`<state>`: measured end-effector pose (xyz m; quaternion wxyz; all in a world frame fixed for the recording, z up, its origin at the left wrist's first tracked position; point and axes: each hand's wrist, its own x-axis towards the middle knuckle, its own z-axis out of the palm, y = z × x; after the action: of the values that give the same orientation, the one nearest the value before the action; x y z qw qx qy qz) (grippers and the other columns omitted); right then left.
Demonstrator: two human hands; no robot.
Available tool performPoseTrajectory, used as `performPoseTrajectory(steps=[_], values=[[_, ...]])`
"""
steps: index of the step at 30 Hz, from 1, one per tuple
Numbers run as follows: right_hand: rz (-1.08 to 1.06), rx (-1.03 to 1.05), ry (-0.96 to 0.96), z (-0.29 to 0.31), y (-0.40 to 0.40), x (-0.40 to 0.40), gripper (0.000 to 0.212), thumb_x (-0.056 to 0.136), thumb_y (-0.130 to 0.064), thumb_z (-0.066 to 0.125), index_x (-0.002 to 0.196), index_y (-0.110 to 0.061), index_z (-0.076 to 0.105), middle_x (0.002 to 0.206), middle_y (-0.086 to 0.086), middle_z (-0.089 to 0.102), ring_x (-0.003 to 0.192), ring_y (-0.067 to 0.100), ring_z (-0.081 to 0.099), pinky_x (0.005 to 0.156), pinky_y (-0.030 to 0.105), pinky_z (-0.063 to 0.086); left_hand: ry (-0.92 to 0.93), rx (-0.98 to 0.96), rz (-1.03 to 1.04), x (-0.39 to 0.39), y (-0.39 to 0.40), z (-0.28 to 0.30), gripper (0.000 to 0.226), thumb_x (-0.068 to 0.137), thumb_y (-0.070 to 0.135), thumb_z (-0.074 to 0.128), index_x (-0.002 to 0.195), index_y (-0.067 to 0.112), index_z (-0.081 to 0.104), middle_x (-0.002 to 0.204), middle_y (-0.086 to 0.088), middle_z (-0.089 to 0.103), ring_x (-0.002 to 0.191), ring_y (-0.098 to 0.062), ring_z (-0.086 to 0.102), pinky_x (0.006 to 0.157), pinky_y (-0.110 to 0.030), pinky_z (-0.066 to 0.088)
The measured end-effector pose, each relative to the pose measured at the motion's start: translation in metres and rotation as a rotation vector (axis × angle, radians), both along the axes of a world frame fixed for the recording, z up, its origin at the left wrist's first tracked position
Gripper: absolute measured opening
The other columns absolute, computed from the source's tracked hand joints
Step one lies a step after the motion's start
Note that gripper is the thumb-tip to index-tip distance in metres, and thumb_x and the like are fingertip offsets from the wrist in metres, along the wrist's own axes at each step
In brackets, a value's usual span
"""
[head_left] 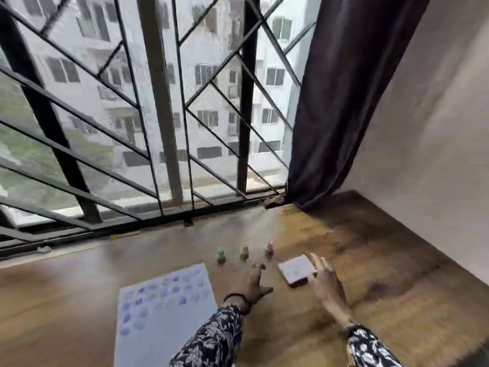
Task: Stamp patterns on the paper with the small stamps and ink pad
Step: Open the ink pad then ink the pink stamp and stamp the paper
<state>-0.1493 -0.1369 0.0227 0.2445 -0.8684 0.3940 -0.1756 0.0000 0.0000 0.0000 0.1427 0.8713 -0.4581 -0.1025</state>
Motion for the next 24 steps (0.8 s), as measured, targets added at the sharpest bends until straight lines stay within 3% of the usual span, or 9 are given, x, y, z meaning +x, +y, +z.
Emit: performPoseTrajectory(steps=[2,5,12,16,20,24], values=[[-0.081,0.091,-0.042,-0.005,-0.019,-0.001,0.046,0.081,0.008,0.049,0.126,0.001,0.05,0.121,0.024,0.057,0.116,0.035,0.051,0.098,0.037,0.039,0.211,0.043,-0.059,-0.003,-0.02,-0.012,0.076,0.075,0.049,0.064,0.135,0.014,0.035,0.131,-0.014,0.046,0.123,-0.03,0.043,0.105,-0.04,0.035],[-0.122,0.18,-0.011,-0.019,-0.044,0.004,0.039,0.083,0.007,0.049,0.121,0.005,0.053,0.121,0.025,0.058,0.114,0.035,0.053,0.098,0.036,0.037,0.158,0.053,-0.063,-0.003,-0.041,-0.026,0.083,0.072,0.055,0.064,0.137,0.014,0.031,0.13,-0.013,0.045,0.118,-0.028,0.042,0.099,-0.037,0.034],[-0.111,0.215,-0.075,-0.035,-0.048,0.01,0.032,0.082,0.01,0.048,0.108,0.001,0.065,0.108,0.023,0.064,0.102,0.035,0.06,0.084,0.031,0.037,0.215,-0.082,0.036,-0.009,-0.053,-0.035,0.056,0.074,0.05,0.064,0.119,0.021,0.048,0.119,-0.007,0.049,0.114,-0.022,0.042,0.084,-0.032,0.027],[-0.084,0.235,-0.096,-0.036,-0.028,0.006,0.032,0.081,0.011,0.049,0.105,0.0,0.066,0.107,0.02,0.064,0.101,0.032,0.06,0.081,0.029,0.039,0.234,-0.075,0.093,-0.017,-0.03,-0.028,0.054,0.072,0.051,0.063,0.117,0.023,0.049,0.118,-0.005,0.046,0.114,-0.024,0.038,0.088,-0.038,0.031],[-0.046,0.262,-0.132,-0.04,0.018,-0.001,0.031,0.083,0.01,0.05,0.106,-0.001,0.066,0.105,0.017,0.065,0.099,0.028,0.061,0.074,0.016,0.033,0.169,0.0,0.137,-0.031,0.017,-0.023,0.053,0.074,0.055,0.057,0.117,0.026,0.046,0.119,-0.001,0.044,0.113,-0.023,0.035,0.084,-0.036,0.025],[-0.02,0.277,-0.177,-0.043,0.066,-0.007,0.031,0.084,0.011,0.051,0.107,-0.002,0.066,0.104,0.018,0.064,0.096,0.027,0.061,0.073,0.014,0.033,0.195,0.06,0.17,-0.04,0.064,-0.021,0.049,0.075,0.05,0.057,0.115,0.023,0.046,0.119,0.0,0.042,0.114,-0.022,0.035,0.097,-0.039,0.033]])
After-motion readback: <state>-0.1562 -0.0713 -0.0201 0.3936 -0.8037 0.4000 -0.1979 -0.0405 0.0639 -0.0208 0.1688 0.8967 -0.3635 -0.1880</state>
